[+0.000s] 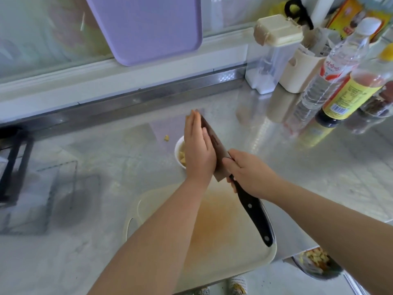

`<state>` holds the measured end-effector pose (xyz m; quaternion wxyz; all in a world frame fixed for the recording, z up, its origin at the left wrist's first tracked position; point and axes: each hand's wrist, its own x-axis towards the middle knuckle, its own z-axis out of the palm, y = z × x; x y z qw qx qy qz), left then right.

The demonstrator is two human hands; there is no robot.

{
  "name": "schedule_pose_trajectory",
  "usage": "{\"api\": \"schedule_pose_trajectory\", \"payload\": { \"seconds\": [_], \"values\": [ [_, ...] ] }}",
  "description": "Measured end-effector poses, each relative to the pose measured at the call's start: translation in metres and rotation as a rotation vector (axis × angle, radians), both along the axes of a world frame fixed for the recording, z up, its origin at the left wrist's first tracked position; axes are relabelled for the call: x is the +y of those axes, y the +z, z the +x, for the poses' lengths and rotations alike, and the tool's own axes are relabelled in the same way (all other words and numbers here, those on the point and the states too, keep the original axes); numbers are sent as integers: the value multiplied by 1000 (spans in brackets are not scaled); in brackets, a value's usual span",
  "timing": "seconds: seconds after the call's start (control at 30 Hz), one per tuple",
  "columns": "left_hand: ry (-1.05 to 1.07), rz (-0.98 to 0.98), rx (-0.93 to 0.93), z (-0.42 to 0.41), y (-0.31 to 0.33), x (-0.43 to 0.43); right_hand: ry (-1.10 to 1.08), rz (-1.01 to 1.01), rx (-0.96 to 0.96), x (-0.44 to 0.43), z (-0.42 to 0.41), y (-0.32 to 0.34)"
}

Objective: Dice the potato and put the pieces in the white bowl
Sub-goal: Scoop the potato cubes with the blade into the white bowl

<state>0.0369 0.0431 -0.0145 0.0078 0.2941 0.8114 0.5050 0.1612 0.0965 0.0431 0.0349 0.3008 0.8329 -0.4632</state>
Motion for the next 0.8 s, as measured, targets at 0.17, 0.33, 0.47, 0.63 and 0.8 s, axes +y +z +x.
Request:
{"api": "schedule_pose_trajectory", "payload": {
  "seconds": [0.17,0.33,0.47,0.63,0.8],
  "values": [
    [93,-28,-109,-15,-11,-2,-77,-15,-35,10,-1,-5],
    [134,112,-367,-23,4,-10,-114,5,-62,20,-4,-9],
    [217,369,-667,-29,15,-9,-132,45,-64,21,-7,-12],
    [306,584,-885,-42,26,-8,-149,88,-59,22,-7,-14],
    [223,355,-756,-37,20,-4,-184,91,-73,26,-4,-15]
  ]
}}
